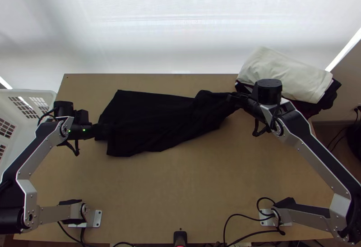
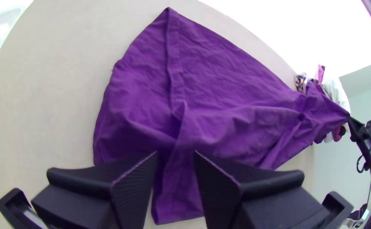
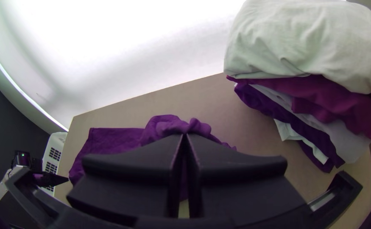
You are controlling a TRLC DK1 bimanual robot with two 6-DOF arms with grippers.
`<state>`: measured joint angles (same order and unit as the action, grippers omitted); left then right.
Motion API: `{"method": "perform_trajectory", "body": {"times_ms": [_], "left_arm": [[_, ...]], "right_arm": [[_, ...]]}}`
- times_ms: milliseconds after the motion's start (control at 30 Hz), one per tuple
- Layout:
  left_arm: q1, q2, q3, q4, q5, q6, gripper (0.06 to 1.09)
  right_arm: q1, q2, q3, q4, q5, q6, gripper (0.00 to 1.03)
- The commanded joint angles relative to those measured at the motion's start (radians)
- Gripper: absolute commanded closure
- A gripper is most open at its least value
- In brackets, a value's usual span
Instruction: Fold the t-shirt
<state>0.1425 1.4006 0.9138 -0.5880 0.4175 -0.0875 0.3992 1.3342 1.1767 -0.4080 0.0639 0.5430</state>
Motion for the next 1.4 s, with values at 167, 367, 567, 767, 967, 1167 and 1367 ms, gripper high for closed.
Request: {"method": "perform_trajectory", "body": {"times_ms": [167, 367, 567, 767, 967, 1167, 1367], "left_arm": [[-0.009, -0.018, 0.019, -0.035, -0.002, 0.022, 0.61], [-0.02, -0.017, 0.016, -0.064, 0.001, 0.026, 0.61], [-0.04, 0.003, -0.007, -0.058, 0.001, 0.028, 0.63], [-0.04, 0.034, -0.041, -0.001, -0.003, 0.029, 0.73], [-0.029, 0.035, -0.027, -0.003, -0.006, 0.038, 0.72], [-0.024, 0.032, -0.024, -0.016, -0.006, 0.057, 0.73], [-0.037, 0.009, -0.055, 0.03, -0.005, 0.031, 1.05]], "right_arm": [[0.006, -0.027, -0.019, 0.008, 0.016, 0.012, 1.0], [0.006, -0.033, -0.02, 0.006, 0.016, 0.012, 1.0], [0.006, -0.032, -0.015, 0.006, 0.016, 0.012, 1.0], [0.004, -0.032, -0.008, 0.006, 0.016, 0.011, 1.0], [0.003, -0.033, -0.008, 0.005, 0.017, 0.011, 1.0], [0.003, -0.032, -0.008, 0.008, 0.017, 0.011, 1.0], [0.001, -0.033, -0.008, 0.006, 0.017, 0.011, 1.0]]}}
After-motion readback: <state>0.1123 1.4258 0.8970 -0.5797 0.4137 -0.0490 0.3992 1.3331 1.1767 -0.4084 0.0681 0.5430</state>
